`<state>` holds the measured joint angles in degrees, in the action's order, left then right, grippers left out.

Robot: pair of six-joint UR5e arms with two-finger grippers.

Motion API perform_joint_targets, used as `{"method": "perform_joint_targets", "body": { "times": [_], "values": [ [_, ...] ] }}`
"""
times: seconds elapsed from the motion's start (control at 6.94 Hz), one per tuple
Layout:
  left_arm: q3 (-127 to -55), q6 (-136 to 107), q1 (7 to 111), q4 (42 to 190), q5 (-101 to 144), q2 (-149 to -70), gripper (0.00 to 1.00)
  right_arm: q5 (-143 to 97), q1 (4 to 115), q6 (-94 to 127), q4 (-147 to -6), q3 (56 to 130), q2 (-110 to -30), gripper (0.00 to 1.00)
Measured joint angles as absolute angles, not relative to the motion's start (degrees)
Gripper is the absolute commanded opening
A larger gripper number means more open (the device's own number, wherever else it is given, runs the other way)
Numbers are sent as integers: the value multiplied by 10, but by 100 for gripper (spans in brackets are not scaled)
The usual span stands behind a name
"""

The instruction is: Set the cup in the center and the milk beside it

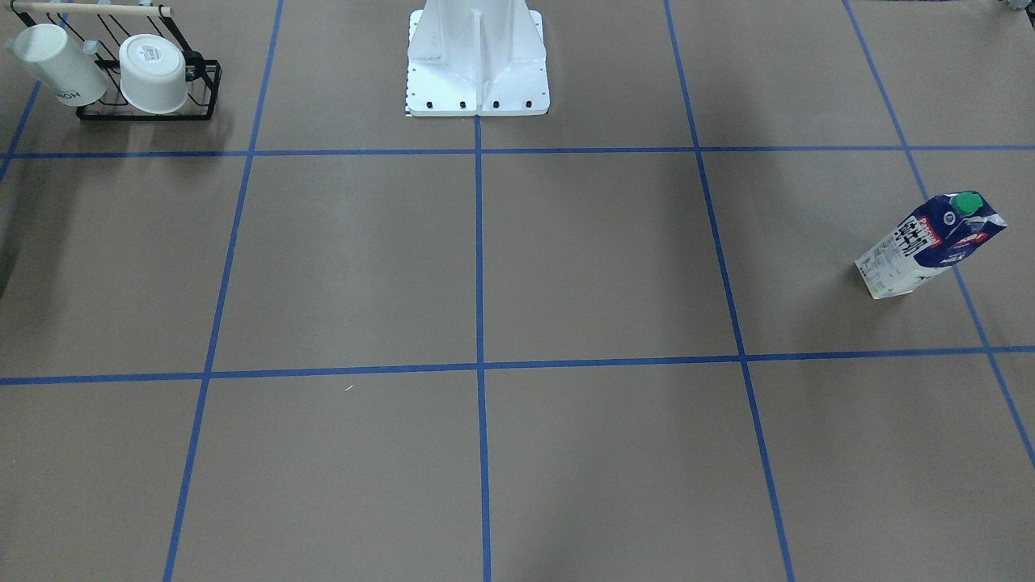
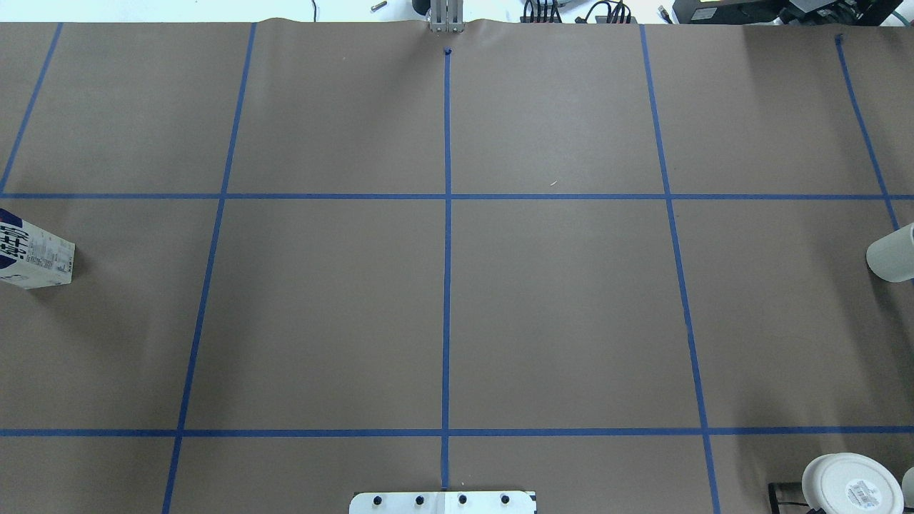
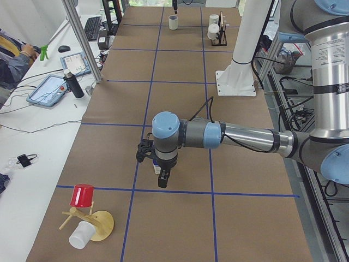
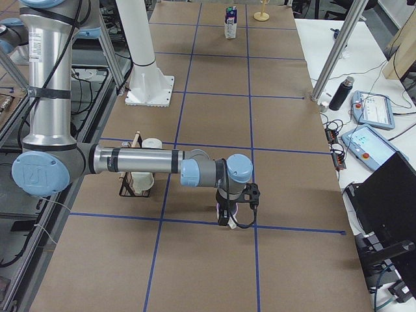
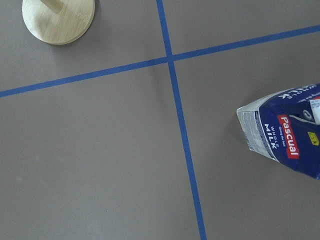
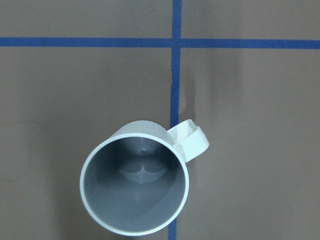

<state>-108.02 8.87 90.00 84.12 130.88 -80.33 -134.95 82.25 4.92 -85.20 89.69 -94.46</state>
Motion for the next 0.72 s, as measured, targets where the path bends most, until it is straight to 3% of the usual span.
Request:
{"method": "perform_joint_targets", "body": {
  "times": [0.29,0.72],
  "values": [
    [-1081,81,900,842,1309,-804,98,-1372,823,99,-720,818,-940,100],
    [-1084,78,900,842,1309,-804,98,-1373,820,220,-680,826,-940,100]
  ]
}}
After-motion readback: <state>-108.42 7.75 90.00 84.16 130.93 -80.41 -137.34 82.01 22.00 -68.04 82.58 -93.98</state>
